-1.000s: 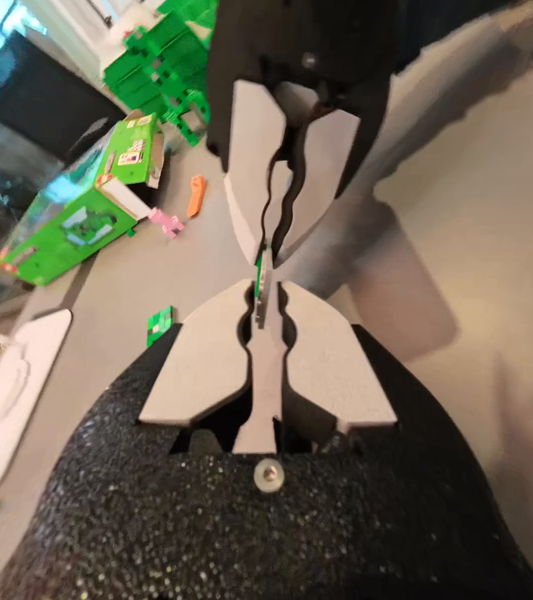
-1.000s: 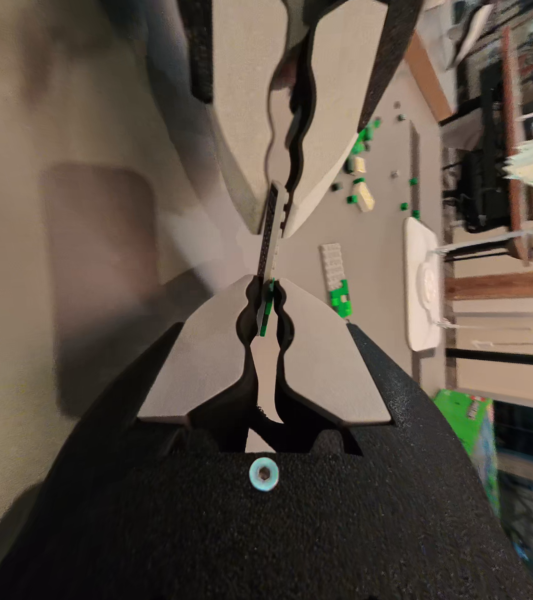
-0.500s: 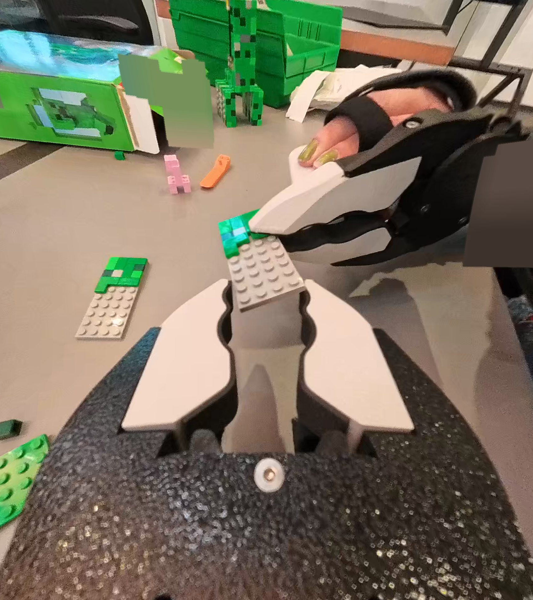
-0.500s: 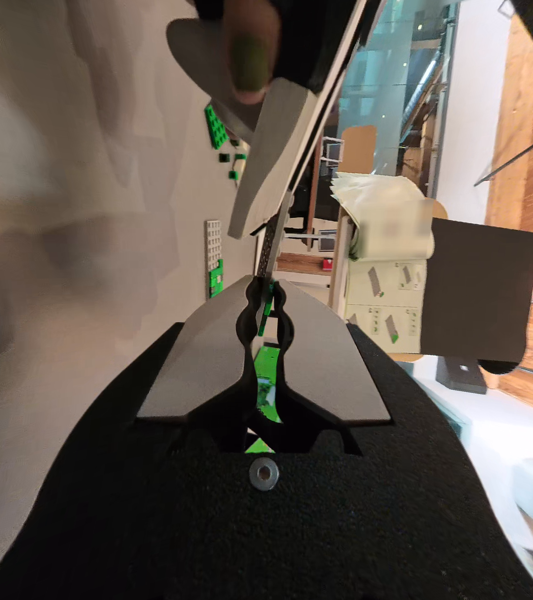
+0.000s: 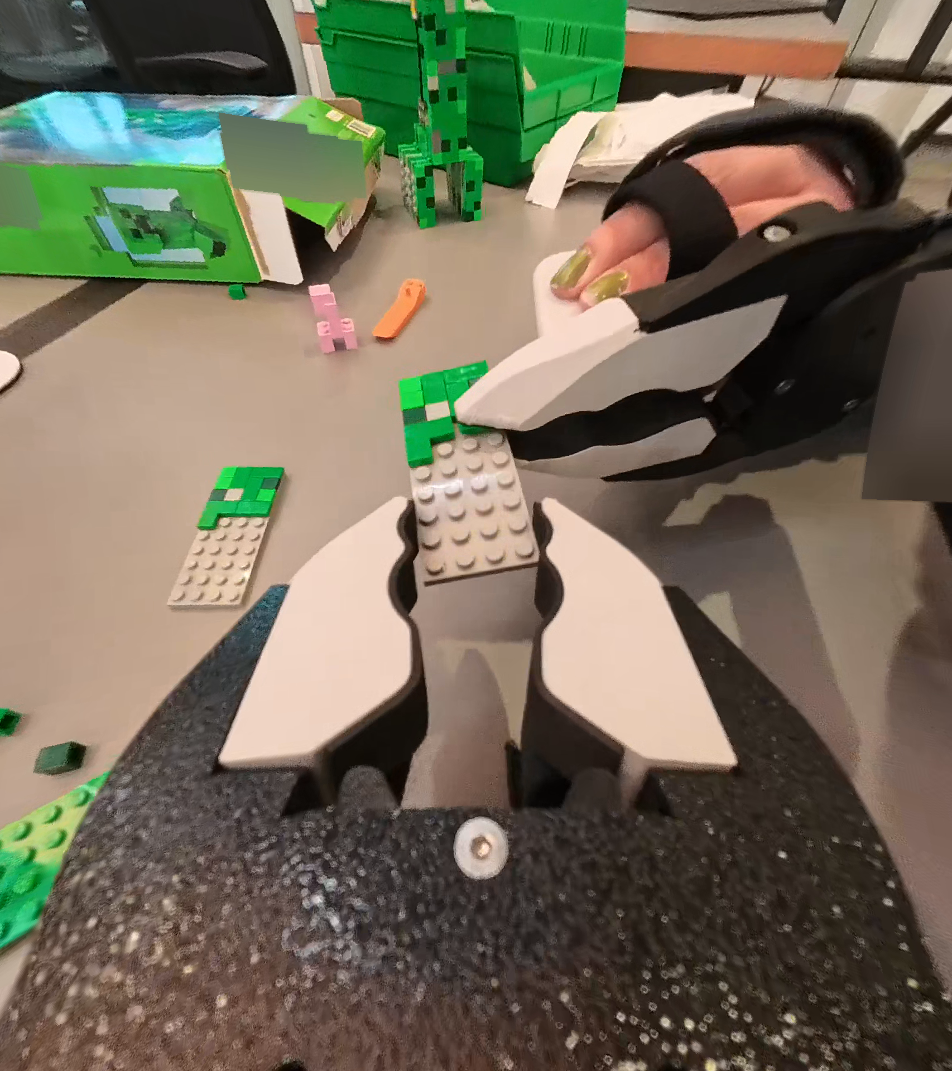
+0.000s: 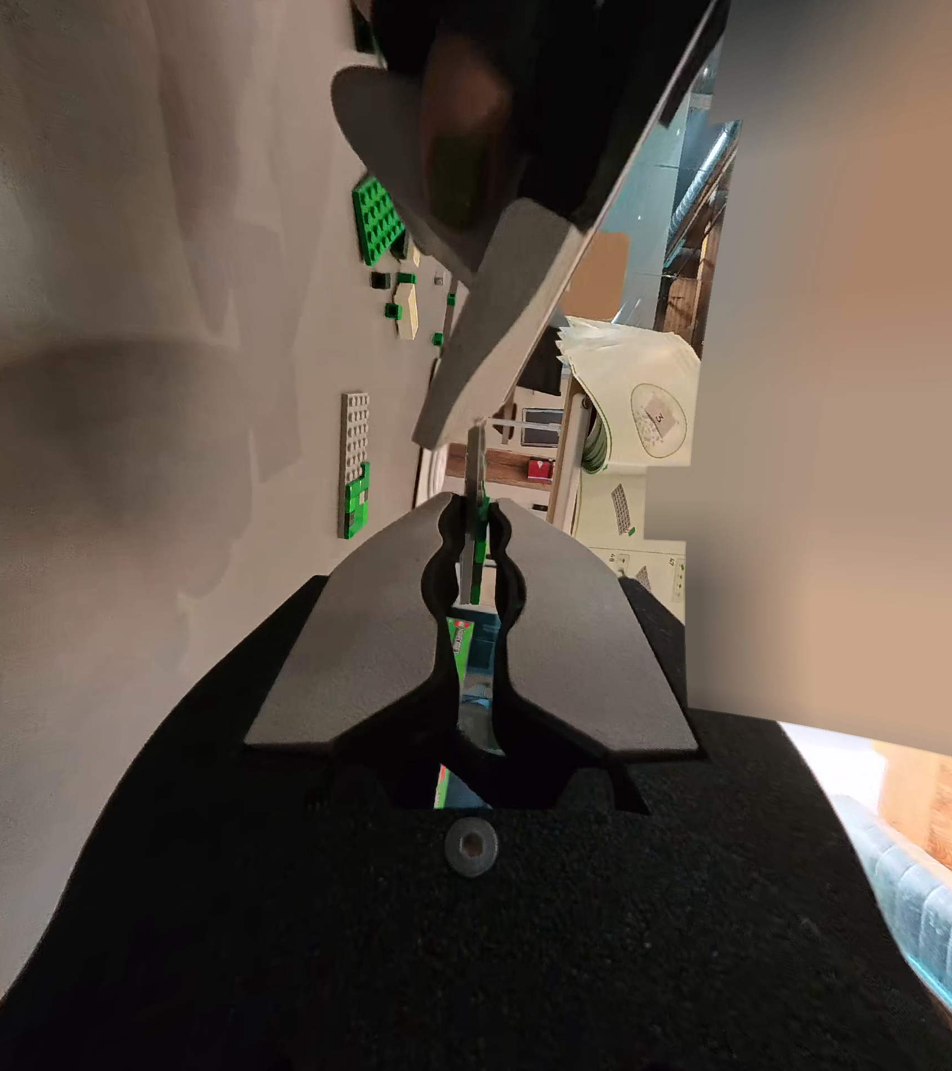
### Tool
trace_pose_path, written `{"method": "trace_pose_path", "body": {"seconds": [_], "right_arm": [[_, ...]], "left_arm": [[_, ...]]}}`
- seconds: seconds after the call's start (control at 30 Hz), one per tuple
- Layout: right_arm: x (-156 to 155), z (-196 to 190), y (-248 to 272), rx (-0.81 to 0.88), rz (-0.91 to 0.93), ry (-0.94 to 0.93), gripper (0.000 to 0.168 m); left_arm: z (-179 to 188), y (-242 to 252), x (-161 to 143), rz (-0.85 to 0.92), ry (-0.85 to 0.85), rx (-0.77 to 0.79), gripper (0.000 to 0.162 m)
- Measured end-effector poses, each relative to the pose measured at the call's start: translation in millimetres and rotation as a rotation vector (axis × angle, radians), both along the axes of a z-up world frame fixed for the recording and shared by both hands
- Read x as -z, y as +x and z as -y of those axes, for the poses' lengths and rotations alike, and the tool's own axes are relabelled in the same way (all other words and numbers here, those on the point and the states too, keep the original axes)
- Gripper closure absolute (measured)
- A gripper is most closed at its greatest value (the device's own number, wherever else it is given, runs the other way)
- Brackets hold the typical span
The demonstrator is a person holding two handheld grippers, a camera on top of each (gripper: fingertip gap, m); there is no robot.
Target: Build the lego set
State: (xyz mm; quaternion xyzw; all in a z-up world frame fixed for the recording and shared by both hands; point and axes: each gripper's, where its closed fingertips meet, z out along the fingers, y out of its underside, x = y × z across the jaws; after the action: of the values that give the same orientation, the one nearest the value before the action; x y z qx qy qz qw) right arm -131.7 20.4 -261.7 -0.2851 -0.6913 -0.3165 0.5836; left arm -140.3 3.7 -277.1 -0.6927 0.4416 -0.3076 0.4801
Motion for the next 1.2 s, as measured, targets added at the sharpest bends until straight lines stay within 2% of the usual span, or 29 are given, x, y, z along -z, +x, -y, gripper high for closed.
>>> {"method": "trace_pose_path", "body": {"seconds": [0.1, 0.23, 0.3, 0.47, 0.53, 0.63, 0.77, 0.8, 1.07, 1.2], "right_arm": [[-0.3, 1.2, 0.4, 0.005, 0.0, -0.036, 0.161], [11.4, -3.8, 1.4, 0.118, 0.076, -0.102, 0.159], [14.5, -3.0, 2.1, 0.122, 0.081, -0.14, 0.159], [15.6, -2.1, 2.2, 0.099, 0.009, -0.236, 0.16], [12.2, -2.5, 1.6, 0.066, -0.091, -0.267, 0.159], [13.7, -0.8, 5.2, 0.055, -0.168, -0.305, 0.15], [23.6, -0.2, 8.0, 0.056, -0.101, -0.245, 0.149], [25.2, -0.6, 8.3, 0.057, -0.08, -0.221, 0.161], [24.6, 0.4, 9.3, 0.018, 0.065, -0.061, 0.163], [21.5, -0.2, 9.0, 0.005, -0.014, -0.104, 0.162]], "left_arm": [[0.5, 0.2, -0.5, -0.007, 0.019, 0.003, 0.124], [-3.0, -0.9, 5.9, -0.09, 0.071, -0.037, 0.124], [-1.4, -0.2, 8.4, -0.08, 0.037, -0.031, 0.125], [-1.0, 0.8, 10.7, -0.027, -0.049, -0.015, 0.124], [-2.1, 1.4, 8.1, 0.007, -0.06, -0.01, 0.125], [-6.6, -3.0, 14.9, -0.068, -0.01, -0.031, 0.125], [-5.0, -1.4, 19.2, -0.055, -0.062, -0.011, 0.125], [-4.5, -1.3, 19.9, -0.057, -0.067, -0.008, 0.125], [-2.5, -0.3, 20.2, -0.043, -0.119, -0.006, 0.125], [-3.3, 0.3, 19.6, -0.029, -0.146, -0.01, 0.125]]}}
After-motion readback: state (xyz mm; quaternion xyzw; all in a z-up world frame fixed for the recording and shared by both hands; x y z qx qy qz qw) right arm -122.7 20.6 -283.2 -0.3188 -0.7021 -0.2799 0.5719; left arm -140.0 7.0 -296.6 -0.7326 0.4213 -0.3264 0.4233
